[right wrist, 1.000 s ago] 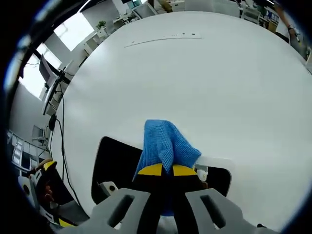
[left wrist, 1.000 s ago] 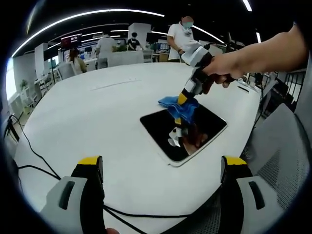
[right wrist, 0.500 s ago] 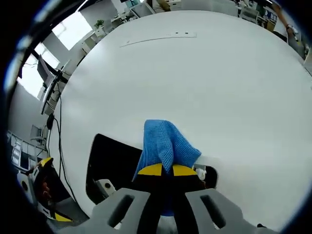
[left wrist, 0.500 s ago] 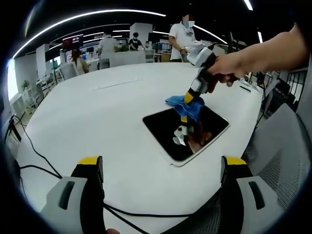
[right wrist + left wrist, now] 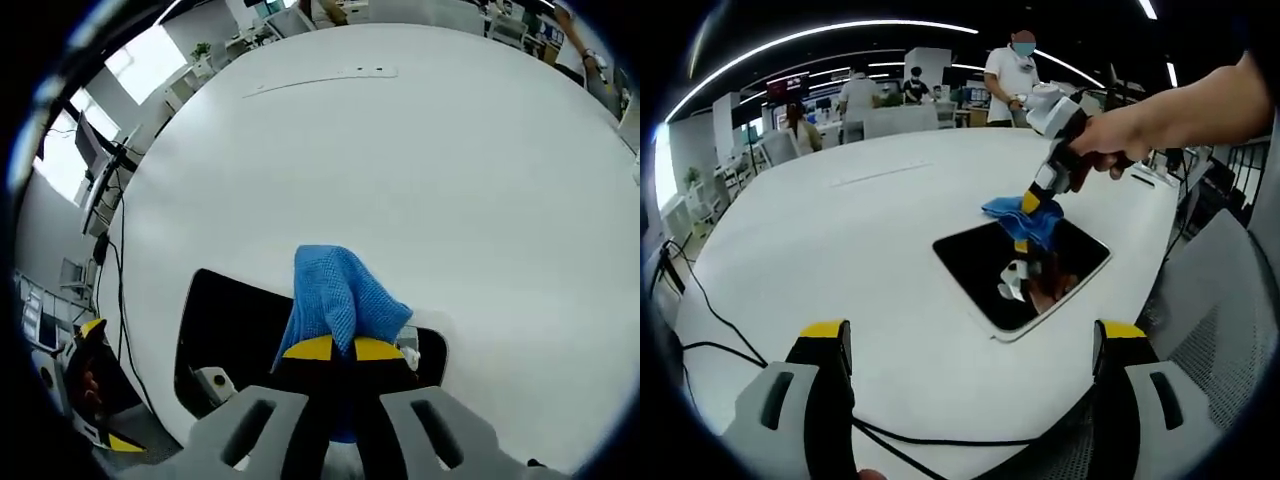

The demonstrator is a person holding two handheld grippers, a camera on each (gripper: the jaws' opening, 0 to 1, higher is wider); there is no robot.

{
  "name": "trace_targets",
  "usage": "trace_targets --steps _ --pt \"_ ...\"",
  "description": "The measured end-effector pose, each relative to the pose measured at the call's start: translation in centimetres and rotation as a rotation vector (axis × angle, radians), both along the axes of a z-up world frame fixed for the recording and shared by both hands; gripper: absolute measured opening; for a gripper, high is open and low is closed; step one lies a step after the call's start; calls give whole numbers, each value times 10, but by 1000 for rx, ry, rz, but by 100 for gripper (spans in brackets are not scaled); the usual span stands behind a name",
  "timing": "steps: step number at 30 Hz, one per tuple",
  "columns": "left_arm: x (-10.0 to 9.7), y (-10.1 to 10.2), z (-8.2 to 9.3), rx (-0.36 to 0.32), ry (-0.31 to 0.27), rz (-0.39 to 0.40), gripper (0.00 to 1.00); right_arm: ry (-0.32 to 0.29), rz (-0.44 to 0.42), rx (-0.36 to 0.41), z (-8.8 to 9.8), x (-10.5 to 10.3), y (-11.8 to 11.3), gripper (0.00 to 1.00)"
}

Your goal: Wipe the mirror surface with the cleaning cloth until all visible marks leave the cleaned area.

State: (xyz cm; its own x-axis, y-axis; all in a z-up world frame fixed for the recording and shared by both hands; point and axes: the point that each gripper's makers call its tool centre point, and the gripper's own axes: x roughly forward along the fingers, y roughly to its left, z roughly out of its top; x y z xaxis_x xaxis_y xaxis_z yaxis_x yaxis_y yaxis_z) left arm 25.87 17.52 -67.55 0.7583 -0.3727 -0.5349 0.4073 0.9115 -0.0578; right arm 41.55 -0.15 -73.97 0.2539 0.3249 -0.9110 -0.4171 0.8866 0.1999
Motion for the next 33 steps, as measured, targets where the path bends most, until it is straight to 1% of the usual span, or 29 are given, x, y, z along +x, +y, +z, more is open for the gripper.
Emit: trace_targets --steps 4,7,12,14,16,18,25,33 --pt "0 0 1 -1 -2 5 99 2 -3 4 1 -9 -1 0" --pt "0 0 1 -2 -6 5 99 15 -26 22 2 -18 -2 0" --pt "1 1 2 -4 -14 7 99 22 -36 33 2 -28 -4 0" --pt "2 2 4 -1 -21 15 99 21 -34 31 2 -31 -4 0" --pt "1 3 3 12 -16 21 99 19 -32 31 2 -34 -4 0" --pt "1 1 3 21 -17 11 99 15 -30 31 2 -35 -4 0" --pt "1 3 1 7 -5 24 99 9 -35 34 2 -45 -5 0" --pt "1 2 2 6 -10 23 99 15 -46 46 2 -57 -7 0"
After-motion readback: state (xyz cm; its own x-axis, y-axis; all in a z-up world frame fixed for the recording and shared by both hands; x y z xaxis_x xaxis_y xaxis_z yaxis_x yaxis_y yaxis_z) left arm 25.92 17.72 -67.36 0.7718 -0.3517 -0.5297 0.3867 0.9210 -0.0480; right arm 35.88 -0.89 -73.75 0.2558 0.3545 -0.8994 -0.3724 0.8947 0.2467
